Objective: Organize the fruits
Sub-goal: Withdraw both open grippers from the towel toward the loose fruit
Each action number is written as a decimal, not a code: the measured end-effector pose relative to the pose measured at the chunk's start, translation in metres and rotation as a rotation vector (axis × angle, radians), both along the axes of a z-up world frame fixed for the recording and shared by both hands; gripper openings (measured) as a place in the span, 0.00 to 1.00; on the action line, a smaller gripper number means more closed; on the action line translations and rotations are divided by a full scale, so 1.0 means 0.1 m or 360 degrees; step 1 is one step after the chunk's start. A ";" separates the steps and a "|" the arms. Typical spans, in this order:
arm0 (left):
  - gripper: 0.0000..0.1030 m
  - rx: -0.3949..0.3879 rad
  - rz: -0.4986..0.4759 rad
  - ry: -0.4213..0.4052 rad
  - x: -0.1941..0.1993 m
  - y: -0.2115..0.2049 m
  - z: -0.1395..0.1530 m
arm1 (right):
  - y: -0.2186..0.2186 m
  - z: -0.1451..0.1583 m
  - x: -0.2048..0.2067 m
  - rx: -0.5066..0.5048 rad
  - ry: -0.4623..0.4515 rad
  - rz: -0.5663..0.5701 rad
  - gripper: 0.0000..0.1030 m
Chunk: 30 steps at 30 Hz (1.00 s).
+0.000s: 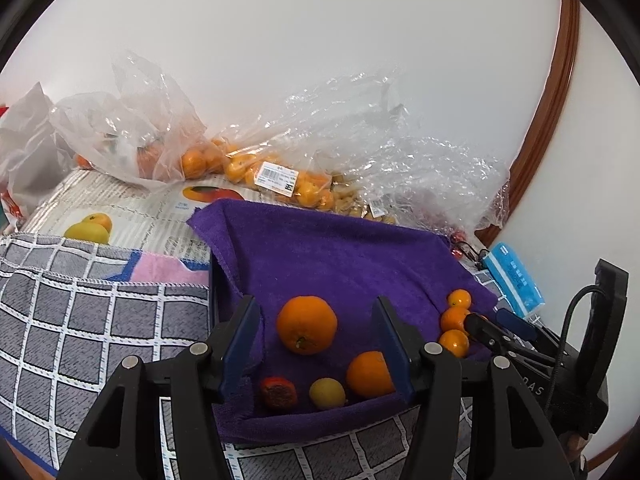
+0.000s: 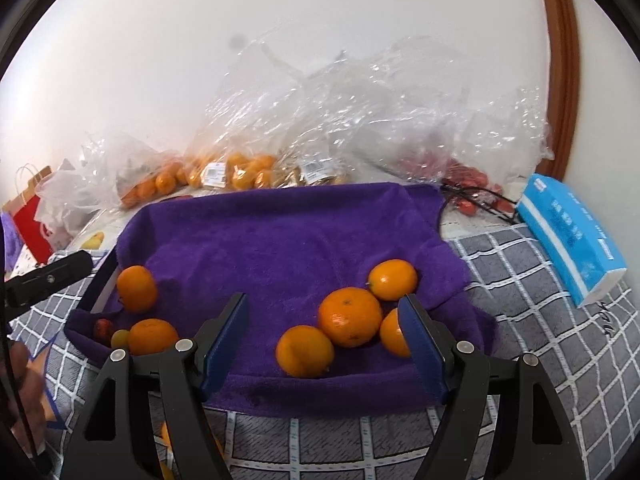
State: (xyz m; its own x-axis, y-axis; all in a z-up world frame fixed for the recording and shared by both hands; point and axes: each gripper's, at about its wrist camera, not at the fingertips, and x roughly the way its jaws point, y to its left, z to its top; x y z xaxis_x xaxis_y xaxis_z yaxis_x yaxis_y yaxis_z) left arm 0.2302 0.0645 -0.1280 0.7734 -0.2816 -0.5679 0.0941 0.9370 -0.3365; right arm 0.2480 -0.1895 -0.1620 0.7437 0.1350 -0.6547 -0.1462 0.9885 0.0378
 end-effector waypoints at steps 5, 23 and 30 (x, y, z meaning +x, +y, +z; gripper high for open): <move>0.53 -0.0039 -0.0043 0.0024 0.00 -0.01 -0.01 | 0.06 -0.03 0.00 -0.0024 0.0012 0.0048 0.73; 0.53 -0.0075 -0.0091 -0.0055 -0.11 -0.04 0.13 | 0.14 0.21 -0.24 0.0126 0.0023 0.0124 0.73; 0.53 -0.0084 -0.0103 -0.0049 -0.25 -0.04 0.28 | 0.13 0.35 -0.55 0.0140 0.0018 0.0089 0.73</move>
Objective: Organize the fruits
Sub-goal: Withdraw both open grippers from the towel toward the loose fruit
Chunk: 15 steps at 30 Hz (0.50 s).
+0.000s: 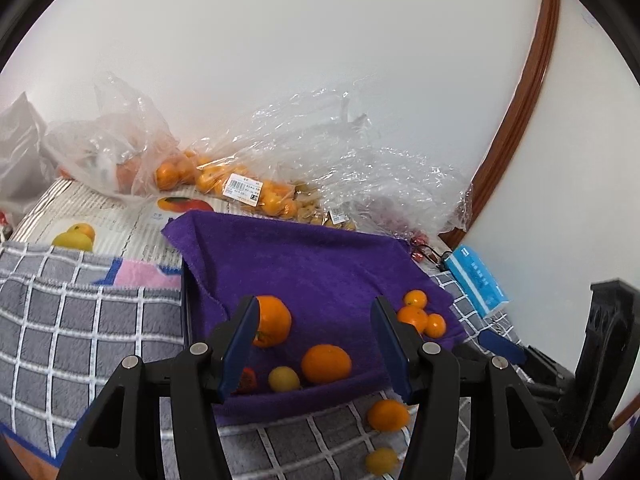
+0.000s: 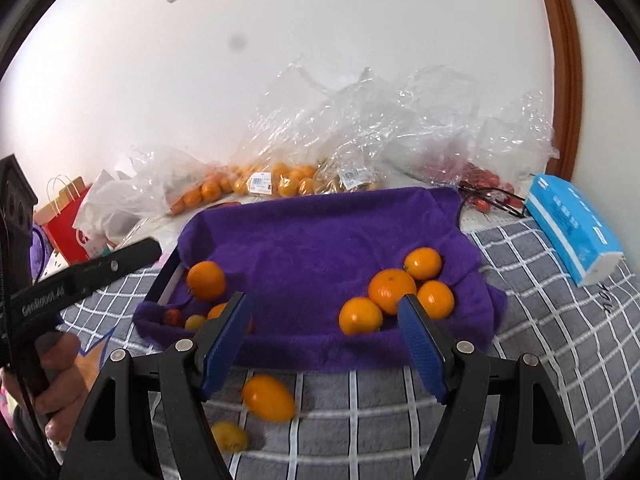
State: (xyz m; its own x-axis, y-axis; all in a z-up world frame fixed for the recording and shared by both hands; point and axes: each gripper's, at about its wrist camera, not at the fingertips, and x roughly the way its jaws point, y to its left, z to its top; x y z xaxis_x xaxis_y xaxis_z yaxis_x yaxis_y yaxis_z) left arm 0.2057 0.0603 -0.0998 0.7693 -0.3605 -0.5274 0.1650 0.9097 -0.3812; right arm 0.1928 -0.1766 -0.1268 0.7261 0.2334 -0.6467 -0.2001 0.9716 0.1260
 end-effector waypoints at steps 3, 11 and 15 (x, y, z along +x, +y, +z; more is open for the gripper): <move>0.53 0.0025 -0.0009 0.0034 -0.10 0.02 0.00 | 0.02 0.02 -0.13 -0.0058 -0.0013 -0.0011 0.73; 0.53 0.0122 0.0051 0.0160 -0.46 0.24 -0.25 | 0.03 -0.12 -0.36 0.0015 0.0063 -0.0003 0.73; 0.53 0.0212 0.0131 0.0249 -0.59 0.34 -0.44 | 0.04 -0.20 -0.44 0.0067 0.0124 0.0022 0.61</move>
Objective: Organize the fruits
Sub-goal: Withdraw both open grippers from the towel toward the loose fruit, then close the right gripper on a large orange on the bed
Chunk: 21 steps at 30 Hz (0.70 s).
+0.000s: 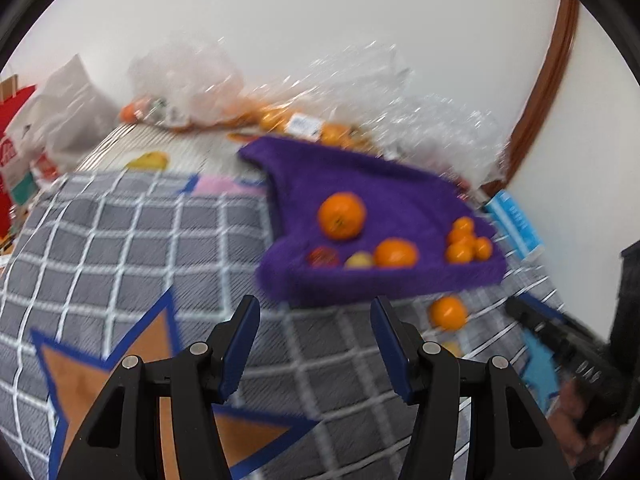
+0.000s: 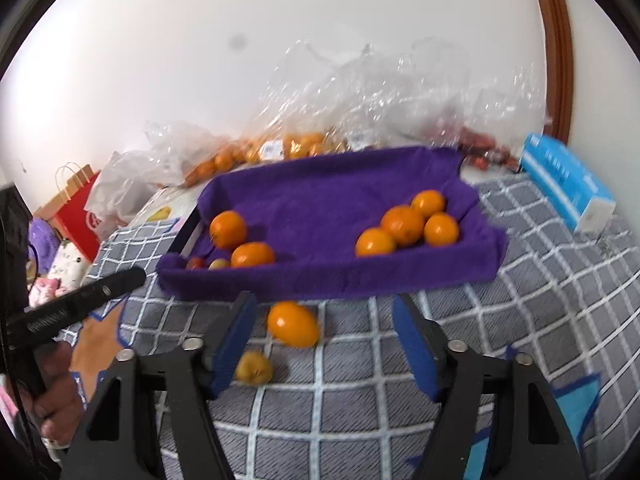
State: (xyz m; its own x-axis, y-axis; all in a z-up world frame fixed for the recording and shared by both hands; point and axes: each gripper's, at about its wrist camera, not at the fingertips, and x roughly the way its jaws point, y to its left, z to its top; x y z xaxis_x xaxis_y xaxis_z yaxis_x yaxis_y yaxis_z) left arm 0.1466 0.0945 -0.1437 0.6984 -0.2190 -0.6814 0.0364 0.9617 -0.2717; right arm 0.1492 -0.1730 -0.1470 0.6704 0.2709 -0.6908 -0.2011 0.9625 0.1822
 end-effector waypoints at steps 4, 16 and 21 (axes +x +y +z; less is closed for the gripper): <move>0.53 0.0056 0.0038 0.0045 -0.08 0.07 -0.11 | 0.06 -0.06 -0.06 -0.0007 0.0029 0.0026 0.54; 0.53 -0.0010 0.0051 0.0100 -0.06 0.14 -0.30 | 0.22 -0.25 0.10 -0.0030 0.0091 0.0110 0.43; 0.53 0.0015 0.0073 0.0090 -0.07 0.11 -0.29 | 0.27 -0.36 0.26 -0.0051 0.0147 0.0139 0.40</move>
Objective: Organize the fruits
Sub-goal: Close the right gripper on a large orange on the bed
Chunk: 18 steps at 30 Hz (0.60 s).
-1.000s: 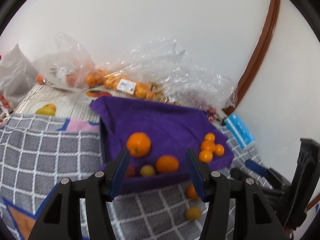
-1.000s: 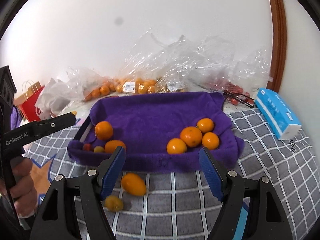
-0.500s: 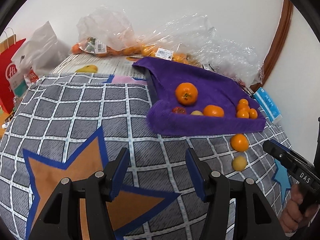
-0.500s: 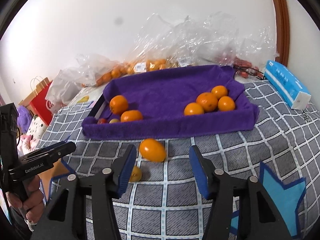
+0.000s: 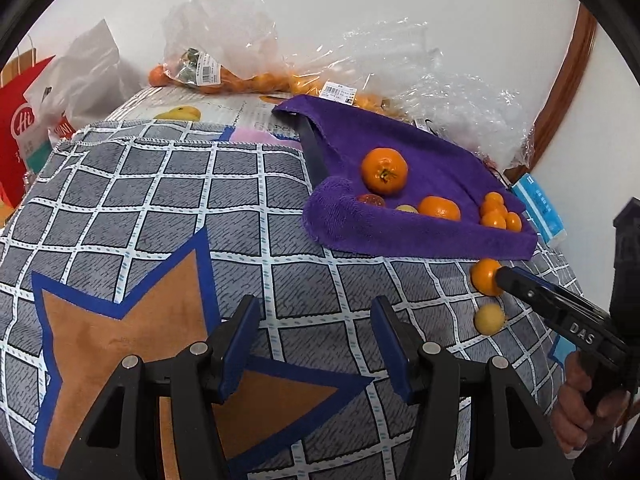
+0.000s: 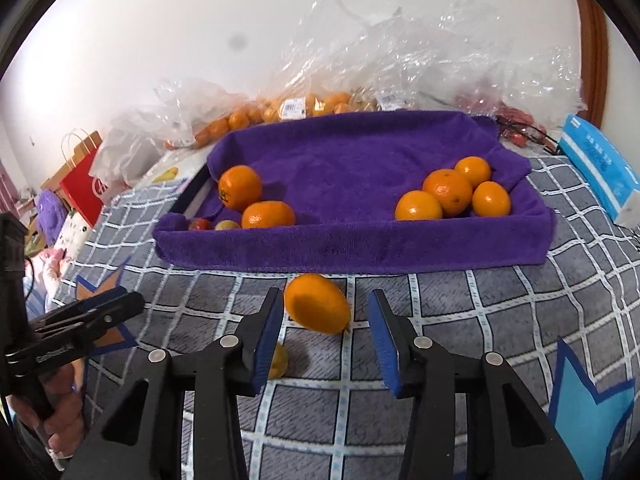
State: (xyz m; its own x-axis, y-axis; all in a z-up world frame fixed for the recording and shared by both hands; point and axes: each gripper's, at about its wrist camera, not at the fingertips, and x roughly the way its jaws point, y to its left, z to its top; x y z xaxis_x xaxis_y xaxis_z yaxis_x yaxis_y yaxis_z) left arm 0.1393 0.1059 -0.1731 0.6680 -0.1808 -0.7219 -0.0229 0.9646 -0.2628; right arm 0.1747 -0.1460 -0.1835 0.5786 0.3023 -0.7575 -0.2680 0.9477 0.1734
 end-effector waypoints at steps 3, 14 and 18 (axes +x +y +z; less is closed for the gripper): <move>0.53 0.0000 0.0005 -0.0010 -0.02 0.00 0.01 | -0.03 -0.05 0.07 0.0079 0.0035 -0.0018 0.39; 0.53 0.0053 -0.0009 0.0022 -0.01 -0.06 0.00 | 0.14 -0.16 0.15 -0.0060 0.0073 0.0029 0.34; 0.53 0.0047 -0.0017 0.0024 -0.01 -0.06 -0.01 | 0.12 -0.16 0.13 -0.0068 0.0062 0.0008 0.34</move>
State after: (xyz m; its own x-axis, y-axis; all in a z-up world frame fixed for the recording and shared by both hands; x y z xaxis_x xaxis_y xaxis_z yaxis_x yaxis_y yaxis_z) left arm 0.1379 0.1000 -0.1739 0.6551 -0.1662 -0.7370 -0.0164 0.9722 -0.2338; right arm 0.1880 -0.1344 -0.1992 0.5472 0.2720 -0.7916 -0.2665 0.9531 0.1432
